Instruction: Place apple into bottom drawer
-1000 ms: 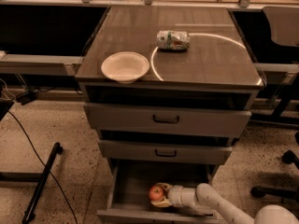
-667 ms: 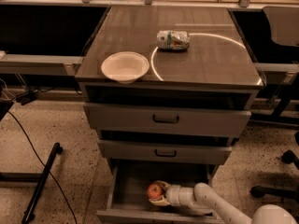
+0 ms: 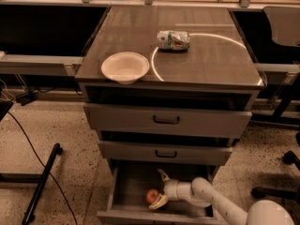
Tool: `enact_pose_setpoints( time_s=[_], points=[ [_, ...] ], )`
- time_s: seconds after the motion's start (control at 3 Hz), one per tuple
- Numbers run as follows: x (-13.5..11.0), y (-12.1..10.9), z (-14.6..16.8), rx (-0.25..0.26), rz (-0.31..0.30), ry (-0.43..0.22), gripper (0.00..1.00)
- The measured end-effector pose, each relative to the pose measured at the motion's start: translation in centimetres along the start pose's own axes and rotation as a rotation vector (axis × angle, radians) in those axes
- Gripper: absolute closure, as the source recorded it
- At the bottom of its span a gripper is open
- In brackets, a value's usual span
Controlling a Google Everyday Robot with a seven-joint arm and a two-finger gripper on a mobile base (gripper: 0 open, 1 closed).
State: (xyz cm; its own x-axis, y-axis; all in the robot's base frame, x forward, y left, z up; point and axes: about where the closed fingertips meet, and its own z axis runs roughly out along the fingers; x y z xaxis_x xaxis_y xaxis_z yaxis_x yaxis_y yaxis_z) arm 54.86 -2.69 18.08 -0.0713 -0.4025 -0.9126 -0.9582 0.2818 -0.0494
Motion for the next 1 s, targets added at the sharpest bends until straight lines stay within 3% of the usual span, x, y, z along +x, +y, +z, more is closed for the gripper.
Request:
enact_pose_setpoints(
  time_s=[0.33,0.67,1.0],
  points=[
    [-2.0,-2.1,-2.0,0.013,0.007,-0.054,0.0],
    [-2.8,-2.7,-6.0,0.027,0.039,-0.082,0.0],
    [0.1,0.5,-10.3,-0.01,0.186,-0.067,0.0]
  ],
)
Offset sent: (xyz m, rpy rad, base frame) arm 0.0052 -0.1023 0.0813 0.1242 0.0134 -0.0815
